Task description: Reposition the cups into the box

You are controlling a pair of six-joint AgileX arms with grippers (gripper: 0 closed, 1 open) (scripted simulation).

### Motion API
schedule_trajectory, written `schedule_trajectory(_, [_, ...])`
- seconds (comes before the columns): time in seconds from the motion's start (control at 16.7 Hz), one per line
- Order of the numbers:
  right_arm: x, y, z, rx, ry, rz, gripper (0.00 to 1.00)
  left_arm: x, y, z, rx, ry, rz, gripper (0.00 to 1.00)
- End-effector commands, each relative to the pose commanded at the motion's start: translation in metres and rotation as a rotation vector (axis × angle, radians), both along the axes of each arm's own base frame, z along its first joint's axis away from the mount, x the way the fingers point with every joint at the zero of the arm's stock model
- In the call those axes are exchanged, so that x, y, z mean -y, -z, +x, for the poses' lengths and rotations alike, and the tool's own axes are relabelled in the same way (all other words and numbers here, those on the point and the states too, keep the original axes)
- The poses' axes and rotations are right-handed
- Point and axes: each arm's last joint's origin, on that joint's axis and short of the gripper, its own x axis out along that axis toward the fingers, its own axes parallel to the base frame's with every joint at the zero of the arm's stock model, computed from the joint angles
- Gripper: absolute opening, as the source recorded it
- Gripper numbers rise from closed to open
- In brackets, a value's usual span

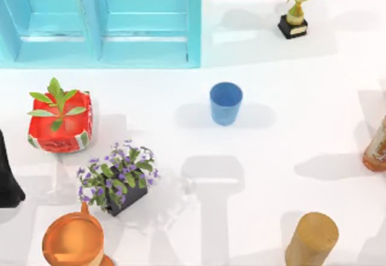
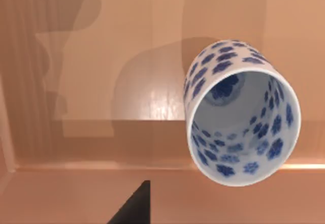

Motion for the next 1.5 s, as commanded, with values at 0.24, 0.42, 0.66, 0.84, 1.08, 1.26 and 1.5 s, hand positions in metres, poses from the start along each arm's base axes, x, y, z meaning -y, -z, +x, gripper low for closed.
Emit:
schedule_trajectory(0.24, [0.0,0.0,0.0,0.0,0.0,0.0,1.0,0.0,0.0,0.0,0.0,0.0,0.0,1.0])
schedule_trajectory(0.42, [0.0,0.0,0.0,0.0,0.0,0.0,1.0,0.0,0.0,0.0,0.0,0.0,0.0,1.0])
schedule_trajectory(0.66, [0.002,-0.009,0.002,0.0,0.001,-0.002,1.0,0.0,0.0,0.0,0.0,0.0,0.0,1.0])
schedule_trajectory(0.84, [0.003,-0.039,0.005,-0.003,0.0,0.004,1.0,0.0,0.0,0.0,0.0,0.0,0.0,1.0])
schedule_trajectory(1.08, [0.002,-0.086,0.003,-0.002,0.001,0.002,1.0,0.0,0.0,0.0,0.0,0.0,0.0,1.0])
schedule_trajectory(1.26, [0.0,-0.1,0.0,0.0,0.0,0.0,1.0,0.0,0.0,0.0,0.0,0.0,0.0,1.0])
schedule_trajectory(1.5, [-0.001,-0.099,0.001,0.0,-0.002,0.0,1.0,0.0,0.0,0.0,0.0,0.0,0.0,1.0])
